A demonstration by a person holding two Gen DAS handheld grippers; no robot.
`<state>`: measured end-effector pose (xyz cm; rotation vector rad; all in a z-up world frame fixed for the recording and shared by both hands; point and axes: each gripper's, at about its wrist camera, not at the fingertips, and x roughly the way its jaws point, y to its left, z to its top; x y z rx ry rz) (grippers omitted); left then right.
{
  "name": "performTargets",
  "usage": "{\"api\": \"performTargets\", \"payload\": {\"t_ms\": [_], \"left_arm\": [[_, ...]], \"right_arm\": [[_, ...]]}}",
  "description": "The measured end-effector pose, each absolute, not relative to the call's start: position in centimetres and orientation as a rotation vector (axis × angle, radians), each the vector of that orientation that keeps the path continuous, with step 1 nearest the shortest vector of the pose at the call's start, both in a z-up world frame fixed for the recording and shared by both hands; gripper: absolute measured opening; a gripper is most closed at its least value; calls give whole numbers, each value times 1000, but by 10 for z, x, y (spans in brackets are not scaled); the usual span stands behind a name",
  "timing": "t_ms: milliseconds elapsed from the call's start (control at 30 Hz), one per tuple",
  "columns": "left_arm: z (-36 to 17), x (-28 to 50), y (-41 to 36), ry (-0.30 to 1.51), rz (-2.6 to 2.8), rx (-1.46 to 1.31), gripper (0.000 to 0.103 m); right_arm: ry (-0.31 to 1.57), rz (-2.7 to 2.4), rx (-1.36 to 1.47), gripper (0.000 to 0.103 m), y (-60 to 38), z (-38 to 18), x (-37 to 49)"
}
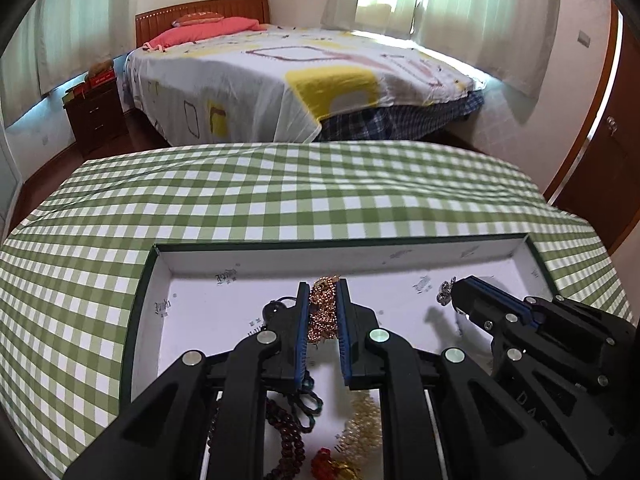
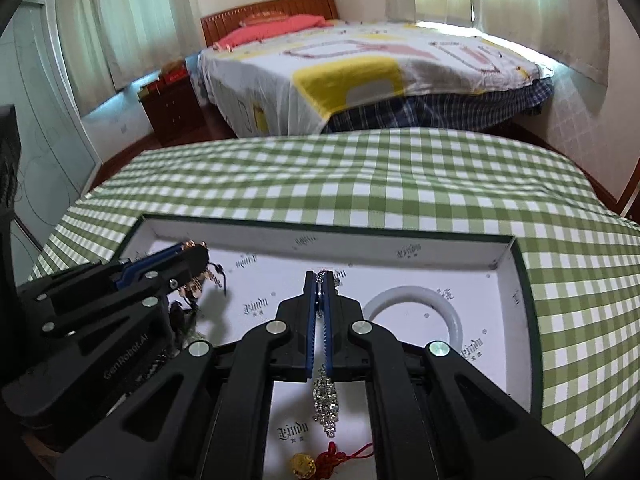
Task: Organize jewelry
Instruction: 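Carry the ring and gold brooch over the green box, then open both tools to drop the ring and brooch into the box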
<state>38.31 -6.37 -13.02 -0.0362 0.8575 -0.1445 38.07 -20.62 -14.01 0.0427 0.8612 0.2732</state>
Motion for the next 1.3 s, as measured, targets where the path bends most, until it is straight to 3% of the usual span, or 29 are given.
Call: {"api": "performTargets", "payload": {"t_ms": [533, 567, 633, 867, 1100, 1233, 1300], "left_arm": [[-143, 397, -66, 933, -129, -13, 16], [-143, 397, -66, 937, -130, -10, 16], [-143, 397, -68, 934, -128, -4, 26], [-139, 394, -60, 901, -79, -12, 47], [-129, 384, -44, 838, 22, -1, 72], [-120, 373, -35, 806, 20, -25, 77], [-114, 364, -32, 791, 14, -33, 78]], "right_arm": [[946, 264, 7, 8, -197, -151, 393], [947, 263, 9, 10, -198, -151, 392], [943, 259, 10, 24, -198, -151, 393], [928, 238, 29, 28, -206, -149, 391], [875, 187, 29, 63, -213, -141, 381], [824, 169, 18, 79, -215, -129, 368], [803, 160, 13, 82, -215, -122, 359]]}}
